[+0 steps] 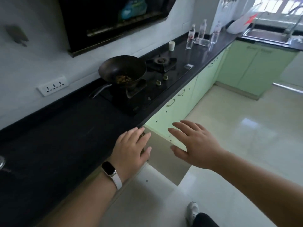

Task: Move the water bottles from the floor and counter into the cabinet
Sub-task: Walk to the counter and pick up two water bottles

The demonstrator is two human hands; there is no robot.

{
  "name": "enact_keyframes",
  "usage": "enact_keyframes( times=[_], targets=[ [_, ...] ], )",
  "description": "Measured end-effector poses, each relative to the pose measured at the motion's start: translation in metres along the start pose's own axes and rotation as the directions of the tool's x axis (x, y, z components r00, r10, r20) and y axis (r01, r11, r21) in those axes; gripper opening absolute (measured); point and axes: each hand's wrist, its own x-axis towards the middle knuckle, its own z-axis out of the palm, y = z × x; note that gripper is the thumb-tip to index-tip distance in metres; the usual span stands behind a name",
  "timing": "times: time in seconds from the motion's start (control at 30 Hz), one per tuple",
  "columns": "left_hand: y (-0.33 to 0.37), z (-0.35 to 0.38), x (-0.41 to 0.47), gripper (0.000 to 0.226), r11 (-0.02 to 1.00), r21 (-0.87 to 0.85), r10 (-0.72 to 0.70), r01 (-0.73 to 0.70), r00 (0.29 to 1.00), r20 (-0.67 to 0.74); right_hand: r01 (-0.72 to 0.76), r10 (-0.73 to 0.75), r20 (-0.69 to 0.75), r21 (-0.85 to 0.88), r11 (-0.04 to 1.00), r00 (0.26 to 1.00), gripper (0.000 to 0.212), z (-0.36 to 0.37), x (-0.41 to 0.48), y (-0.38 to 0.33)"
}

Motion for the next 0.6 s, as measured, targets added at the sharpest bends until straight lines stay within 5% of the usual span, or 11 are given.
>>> enact_keyframes(
  times=[0.6],
  targets=[
    [0.127,0.089,0.216,0.046,0.978,0.027,0.208,-0.208,0.978,0.032,-0.218,0.222,-0.042,0.091,0.972,0.974,0.054,-0.005,-0.016,0.239]
  ],
)
